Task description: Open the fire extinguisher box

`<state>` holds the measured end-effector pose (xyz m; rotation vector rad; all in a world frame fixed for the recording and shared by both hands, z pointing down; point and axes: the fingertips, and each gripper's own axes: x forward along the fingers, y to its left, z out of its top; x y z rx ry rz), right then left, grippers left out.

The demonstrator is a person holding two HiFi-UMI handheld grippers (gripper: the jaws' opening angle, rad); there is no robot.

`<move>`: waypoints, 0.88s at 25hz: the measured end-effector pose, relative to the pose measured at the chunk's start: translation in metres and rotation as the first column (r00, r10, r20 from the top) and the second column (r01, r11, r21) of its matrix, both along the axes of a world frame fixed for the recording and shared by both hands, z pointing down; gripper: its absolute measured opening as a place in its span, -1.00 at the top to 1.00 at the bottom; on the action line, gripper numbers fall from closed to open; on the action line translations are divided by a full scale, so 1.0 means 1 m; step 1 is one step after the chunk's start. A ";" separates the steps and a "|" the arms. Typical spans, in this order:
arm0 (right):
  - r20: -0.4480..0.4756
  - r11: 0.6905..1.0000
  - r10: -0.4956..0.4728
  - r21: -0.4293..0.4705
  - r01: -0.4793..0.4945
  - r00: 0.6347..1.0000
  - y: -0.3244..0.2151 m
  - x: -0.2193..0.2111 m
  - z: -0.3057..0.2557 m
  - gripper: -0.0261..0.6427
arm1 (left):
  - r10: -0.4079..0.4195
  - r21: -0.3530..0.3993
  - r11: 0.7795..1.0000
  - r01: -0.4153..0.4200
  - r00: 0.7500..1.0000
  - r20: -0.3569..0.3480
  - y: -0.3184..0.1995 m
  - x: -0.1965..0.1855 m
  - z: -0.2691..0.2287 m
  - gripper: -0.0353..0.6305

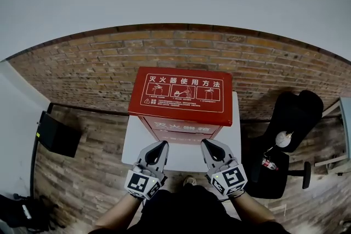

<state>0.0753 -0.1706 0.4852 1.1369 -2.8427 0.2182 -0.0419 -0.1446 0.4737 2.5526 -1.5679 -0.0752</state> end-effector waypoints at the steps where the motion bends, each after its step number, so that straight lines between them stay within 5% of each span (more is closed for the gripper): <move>1: -0.002 1.000 -0.011 -0.006 0.011 1.000 -0.002 -0.002 0.001 0.87 | -0.002 -0.006 1.000 0.002 1.000 0.000 -0.003 0.002 0.001 0.75; 14: 0.028 0.997 0.062 0.039 -0.063 0.998 -0.012 0.007 -0.027 0.87 | 0.001 -0.010 1.000 -0.001 0.999 0.050 -0.019 -0.026 -0.005 0.74; 17: 0.025 0.991 0.080 0.107 -0.082 0.996 -0.011 0.023 -0.053 0.85 | -0.003 0.032 0.999 0.000 0.997 0.075 -0.025 -0.047 -0.022 0.43; 19: -0.005 0.983 0.095 0.156 -0.093 0.996 -0.014 0.037 -0.069 0.44 | -0.028 0.075 0.997 0.022 0.996 0.085 -0.031 -0.068 -0.032 0.28; 22: -0.043 0.975 0.149 0.172 -0.140 0.988 -0.024 0.064 -0.077 0.23 | -0.071 0.108 0.992 0.062 0.994 0.085 -0.040 -0.101 -0.042 0.19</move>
